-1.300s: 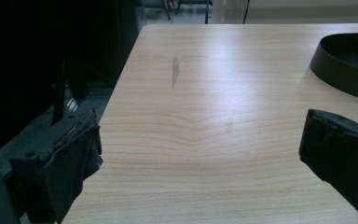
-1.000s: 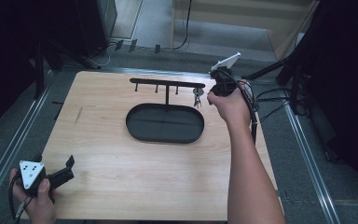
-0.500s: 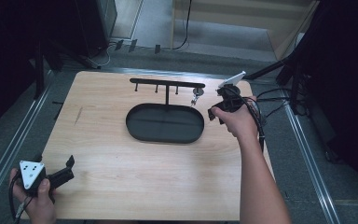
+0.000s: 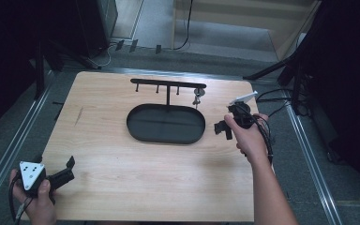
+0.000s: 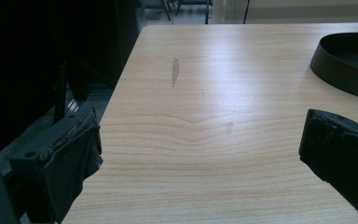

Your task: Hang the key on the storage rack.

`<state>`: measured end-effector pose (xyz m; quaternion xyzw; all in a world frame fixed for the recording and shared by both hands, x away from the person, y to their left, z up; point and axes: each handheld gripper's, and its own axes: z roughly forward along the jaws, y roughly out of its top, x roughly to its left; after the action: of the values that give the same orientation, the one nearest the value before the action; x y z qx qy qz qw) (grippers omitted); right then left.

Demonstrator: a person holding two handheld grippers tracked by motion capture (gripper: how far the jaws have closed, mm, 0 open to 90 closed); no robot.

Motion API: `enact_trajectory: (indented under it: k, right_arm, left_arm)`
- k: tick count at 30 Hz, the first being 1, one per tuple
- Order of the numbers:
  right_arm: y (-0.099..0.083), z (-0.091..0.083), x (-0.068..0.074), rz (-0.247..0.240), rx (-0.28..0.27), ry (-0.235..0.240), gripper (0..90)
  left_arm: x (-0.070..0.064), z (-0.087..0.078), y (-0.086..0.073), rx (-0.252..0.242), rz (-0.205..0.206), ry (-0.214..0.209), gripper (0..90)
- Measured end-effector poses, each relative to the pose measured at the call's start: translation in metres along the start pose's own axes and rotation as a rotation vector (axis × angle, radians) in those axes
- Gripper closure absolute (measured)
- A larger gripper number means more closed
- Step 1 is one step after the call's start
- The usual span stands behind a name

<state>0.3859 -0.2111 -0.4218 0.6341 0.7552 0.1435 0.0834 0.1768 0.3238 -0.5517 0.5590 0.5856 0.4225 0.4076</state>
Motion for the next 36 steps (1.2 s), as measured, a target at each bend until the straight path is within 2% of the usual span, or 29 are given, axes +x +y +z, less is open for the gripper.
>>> enact_trajectory:
  k: [1,9,12,16,17,19,20,21,25,29,30,31,32,36]
  right_arm:
    - [-0.007,0.003,-0.005,0.003,-0.016,0.007,0.0]
    - [-0.031,0.012,-0.016,0.002,-0.094,0.014,0.0]
    - [-0.042,0.016,-0.020,0.008,-0.137,0.053,0.0]
    - [-0.057,0.022,-0.026,0.012,-0.193,0.064,0.0]
    - [-0.065,0.025,-0.030,0.028,-0.225,0.071,0.0]
    - [-0.069,0.026,-0.033,0.033,-0.245,0.076,0.0]
    - [-0.076,0.029,-0.037,0.050,-0.272,0.100,0.0]
    - [-0.076,0.029,-0.037,0.050,-0.272,0.100,0.0]
    - [-0.092,0.033,-0.043,0.055,-0.331,0.137,0.0]
    - [-0.115,0.042,-0.048,0.035,-0.402,0.114,0.0]
    - [-0.115,0.042,-0.048,0.035,-0.402,0.114,0.0]
    - [-0.124,0.045,-0.052,0.047,-0.427,0.120,0.0]
    - [-0.124,0.045,-0.052,0.047,-0.427,0.120,0.0]
    - [-0.144,0.049,-0.062,0.061,-0.508,0.109,0.0]
  left_arm:
    - [0.000,0.000,0.000,0.000,0.002,0.000,0.0]
    - [0.000,0.000,0.000,-0.002,0.003,0.002,0.0]
    - [0.000,0.000,0.000,-0.003,0.004,0.001,0.0]
    - [-0.001,0.000,0.000,-0.005,0.003,0.001,0.0]
    - [-0.001,0.000,0.000,-0.006,0.002,0.000,0.0]
    - [0.000,0.000,0.000,-0.007,0.001,-0.002,0.0]
    - [0.000,0.000,0.000,-0.007,-0.001,-0.002,0.0]
    - [0.000,0.000,0.000,-0.005,-0.001,-0.002,0.0]
    - [-0.001,0.000,0.000,-0.007,0.002,0.000,0.0]
    - [-0.001,0.000,0.000,-0.008,0.001,-0.001,0.0]
    - [-0.001,0.000,0.000,-0.008,0.003,-0.001,0.0]
    - [-0.001,0.000,0.000,-0.008,0.004,-0.002,0.0]
    - [-0.001,0.000,0.000,-0.008,0.005,-0.002,0.0]
    - [-0.001,0.000,0.000,-0.008,0.006,-0.002,0.0]
